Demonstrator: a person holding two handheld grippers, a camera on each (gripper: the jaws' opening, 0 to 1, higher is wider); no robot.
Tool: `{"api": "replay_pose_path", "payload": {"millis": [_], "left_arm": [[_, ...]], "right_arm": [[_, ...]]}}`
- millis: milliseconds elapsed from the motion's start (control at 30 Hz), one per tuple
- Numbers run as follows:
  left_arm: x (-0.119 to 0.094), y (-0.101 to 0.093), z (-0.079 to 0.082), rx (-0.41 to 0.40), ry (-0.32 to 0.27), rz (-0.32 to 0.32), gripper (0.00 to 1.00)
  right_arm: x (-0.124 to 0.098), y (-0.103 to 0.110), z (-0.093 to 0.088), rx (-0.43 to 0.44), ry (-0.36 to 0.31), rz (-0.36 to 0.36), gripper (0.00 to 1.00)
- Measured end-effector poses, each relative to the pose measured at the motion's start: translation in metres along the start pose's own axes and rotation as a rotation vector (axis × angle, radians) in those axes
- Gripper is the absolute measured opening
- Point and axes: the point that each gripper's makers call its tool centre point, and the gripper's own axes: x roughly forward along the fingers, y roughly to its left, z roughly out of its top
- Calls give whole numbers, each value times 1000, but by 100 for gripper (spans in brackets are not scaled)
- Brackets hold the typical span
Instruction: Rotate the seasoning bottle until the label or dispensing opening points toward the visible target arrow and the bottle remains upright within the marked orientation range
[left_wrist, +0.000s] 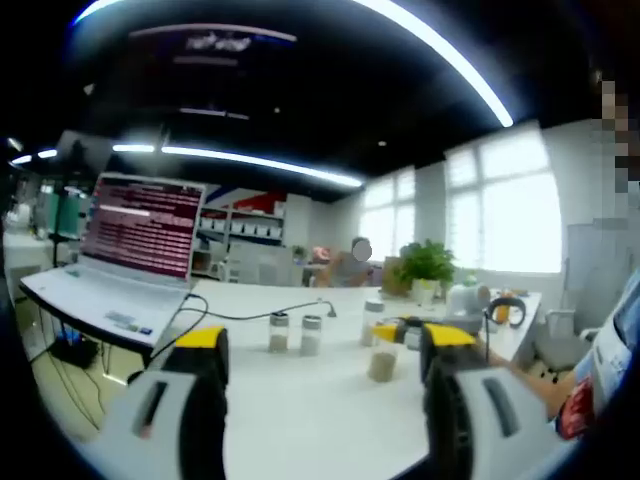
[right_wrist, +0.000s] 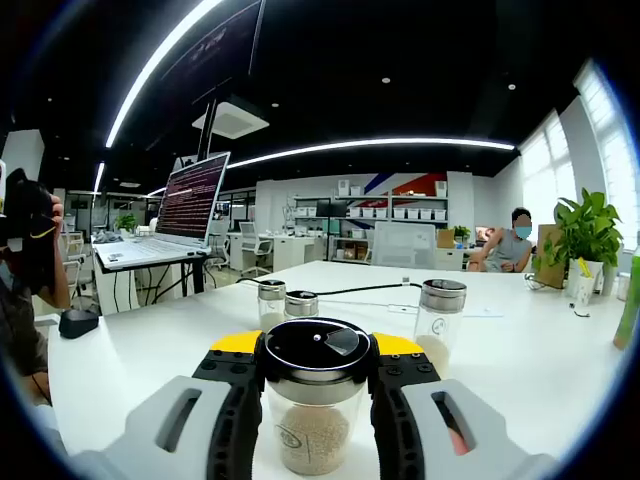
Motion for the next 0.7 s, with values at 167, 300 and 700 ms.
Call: {"api": "replay_pose_path", "payload": {"millis": [167,300,700], "left_arm": [[0,-2,-1,-5,1,-7,83],[-1,-2,1,-7,-1,-8,83],[1,0,-3,-5,9,-3,83]], "right_arm": [[1,-1,0,0,2,-39,40],[0,-2,0,2,2,-49,40],[-8,-6,5,-27,-21,-57,45]]}}
